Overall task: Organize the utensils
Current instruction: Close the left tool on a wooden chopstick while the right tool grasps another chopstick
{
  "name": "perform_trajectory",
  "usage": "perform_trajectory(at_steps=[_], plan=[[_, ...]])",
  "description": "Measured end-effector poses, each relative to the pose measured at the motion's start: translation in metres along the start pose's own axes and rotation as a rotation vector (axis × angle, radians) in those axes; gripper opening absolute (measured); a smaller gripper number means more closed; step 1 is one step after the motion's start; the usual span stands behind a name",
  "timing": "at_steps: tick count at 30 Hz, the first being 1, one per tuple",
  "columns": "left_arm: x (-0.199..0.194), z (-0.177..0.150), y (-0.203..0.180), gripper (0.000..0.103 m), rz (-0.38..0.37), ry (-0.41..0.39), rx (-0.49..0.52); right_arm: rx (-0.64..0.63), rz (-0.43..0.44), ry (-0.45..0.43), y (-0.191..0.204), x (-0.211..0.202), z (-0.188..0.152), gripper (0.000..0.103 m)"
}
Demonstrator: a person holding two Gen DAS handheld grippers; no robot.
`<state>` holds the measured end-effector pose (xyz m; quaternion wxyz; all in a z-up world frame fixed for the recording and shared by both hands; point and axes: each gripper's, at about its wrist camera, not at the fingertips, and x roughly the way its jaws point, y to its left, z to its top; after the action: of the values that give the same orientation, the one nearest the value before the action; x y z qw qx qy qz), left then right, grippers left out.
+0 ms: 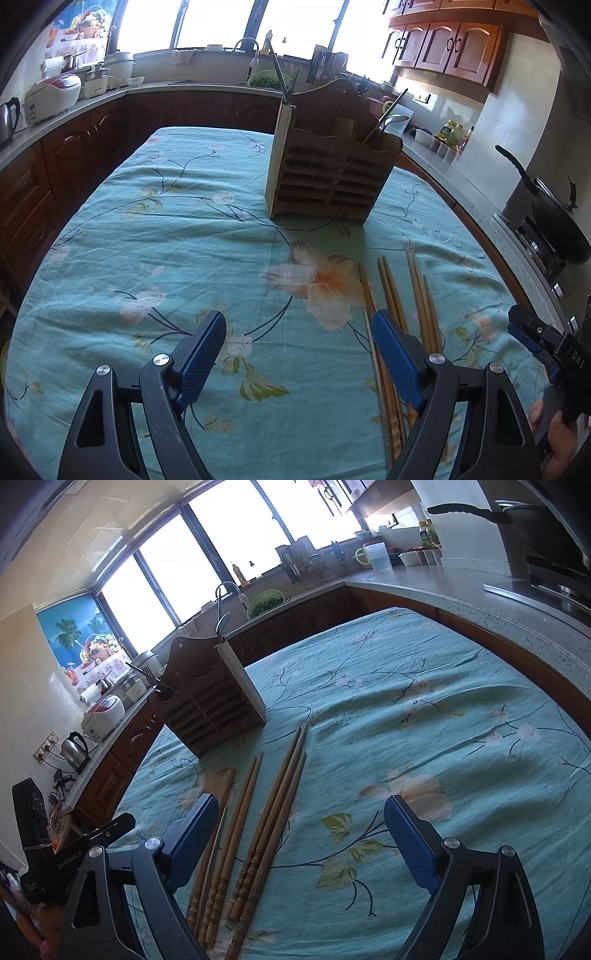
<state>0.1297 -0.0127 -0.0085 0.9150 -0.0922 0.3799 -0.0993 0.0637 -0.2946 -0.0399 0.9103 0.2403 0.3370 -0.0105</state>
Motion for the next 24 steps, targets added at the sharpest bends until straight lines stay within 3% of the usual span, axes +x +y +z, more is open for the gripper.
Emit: perform_trajectory(at_steps=[3, 9, 17, 22, 24], plan=[[0.009, 0.000, -0.003, 0.080, 0.002, 0.023, 0.001, -0.004, -0.005, 0.030, 0.001, 0.012, 0.003, 0.074], [0.028, 0.011, -0.014, 0.078, -0.025, 0.048, 0.023, -0.024, -0.011, 0.060, 0.006, 0.032, 0.015, 0.054], [0.067, 0.034, -0.038, 0.068, -0.052, 0.101, 0.090, -0.044, -0.001, 0.106, 0.012, 0.061, 0.034, 0.039], [0.097, 0.043, -0.049, 0.056, -0.063, 0.150, 0.117, -0.070, -0.014, 0.150, 0.016, 0.083, 0.040, 0.034], [0.109, 0.046, -0.053, 0.049, -0.064, 0.166, 0.134, -0.076, -0.028, 0.172, 0.016, 0.095, 0.043, 0.028]])
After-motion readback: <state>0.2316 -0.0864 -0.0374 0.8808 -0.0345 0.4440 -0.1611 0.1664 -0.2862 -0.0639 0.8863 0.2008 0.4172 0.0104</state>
